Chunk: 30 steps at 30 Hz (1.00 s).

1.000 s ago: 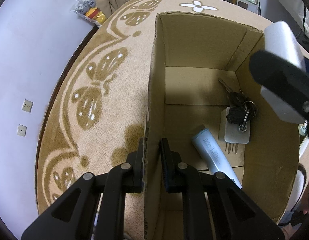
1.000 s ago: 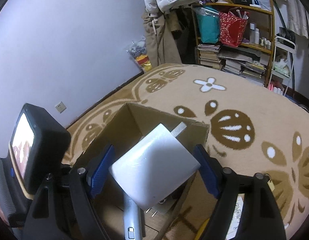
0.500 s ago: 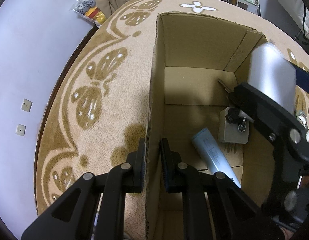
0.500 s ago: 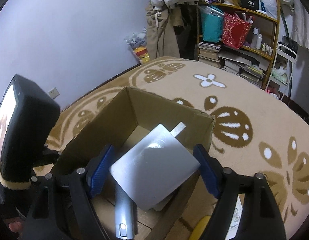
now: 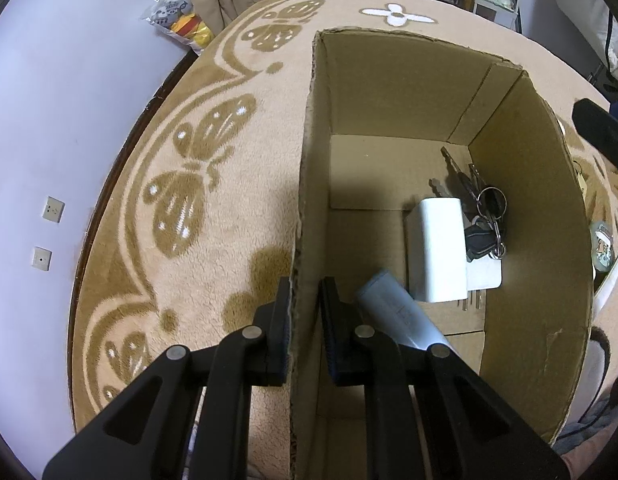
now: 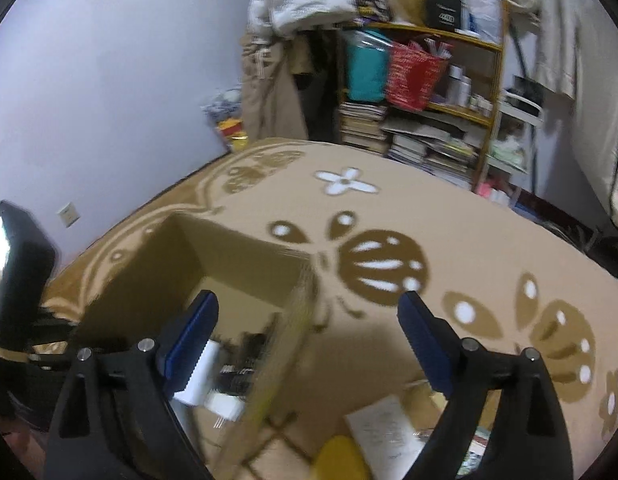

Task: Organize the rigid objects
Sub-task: 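Return the right tool to the items and grasp the yellow AIMA key tag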

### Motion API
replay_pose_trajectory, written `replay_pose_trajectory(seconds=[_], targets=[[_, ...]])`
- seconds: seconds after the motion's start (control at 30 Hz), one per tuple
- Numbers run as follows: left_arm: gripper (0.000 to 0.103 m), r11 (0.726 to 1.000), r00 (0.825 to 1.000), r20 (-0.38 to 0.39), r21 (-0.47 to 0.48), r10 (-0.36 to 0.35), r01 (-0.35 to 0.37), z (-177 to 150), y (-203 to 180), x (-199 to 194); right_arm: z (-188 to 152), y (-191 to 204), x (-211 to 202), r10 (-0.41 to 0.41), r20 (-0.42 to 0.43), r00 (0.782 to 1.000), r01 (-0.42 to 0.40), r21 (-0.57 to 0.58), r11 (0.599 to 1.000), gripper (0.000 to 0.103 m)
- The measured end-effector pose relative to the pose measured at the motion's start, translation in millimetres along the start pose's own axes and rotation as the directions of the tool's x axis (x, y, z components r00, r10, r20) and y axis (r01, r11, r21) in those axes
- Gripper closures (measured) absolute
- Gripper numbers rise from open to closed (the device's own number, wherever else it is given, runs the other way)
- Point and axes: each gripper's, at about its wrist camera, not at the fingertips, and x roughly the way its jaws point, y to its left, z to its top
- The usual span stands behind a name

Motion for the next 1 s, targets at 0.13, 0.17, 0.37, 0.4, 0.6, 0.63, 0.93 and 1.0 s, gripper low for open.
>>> replay_pose_trajectory(seconds=[0.13,0.17,0.37,0.4,0.6,0.63,0.93,1.0], targets=[[0.090,1.000,1.000,-0.002,-0.005,-0.005,0.005,0,0,1,-5,-35,14,-0.072,-0.030,0.997,0.074,0.062,0.995,0.007],[0.090,1.000,1.000,-0.003,-0.006,-0.005,0.005,0,0,1,-7,-46,19,-0.082,-0.044,0.996,0.086,0.088,0.992,0.007],[0.090,1.000,1.000,-0.001,-0.001,-0.001,0.001,0,0,0,-23,-89,41,-0.148,-0.119,0.982,0.165,0.153,0.974,0.007],[0.090,1.000,1.000,-0.001,-0.001,0.000,0.000,0,0,0,-25,-93,44,-0.157,-0.131,0.979,0.178,0.158,0.971,0.007],[0.090,1.000,1.000,-0.001,0.001,0.002,-0.002,0,0,-1,-44,-124,66,-0.157,-0.236,0.959,0.215,0.242,0.946,0.007],[0.090,1.000,1.000,-0.001,0.001,0.002,-0.002,1,0,-1,-49,-128,70,-0.155,-0.256,0.954,0.223,0.263,0.939,0.007],[0.089,1.000,1.000,-0.001,0.002,0.002,-0.002,1,-1,-1,-70,-144,82,-0.102,-0.307,0.946,0.225,0.398,0.889,0.008],[0.089,1.000,1.000,-0.001,0.002,0.002,-0.002,1,-1,-1,-71,-145,83,-0.102,-0.312,0.945,0.230,0.408,0.884,0.011]])
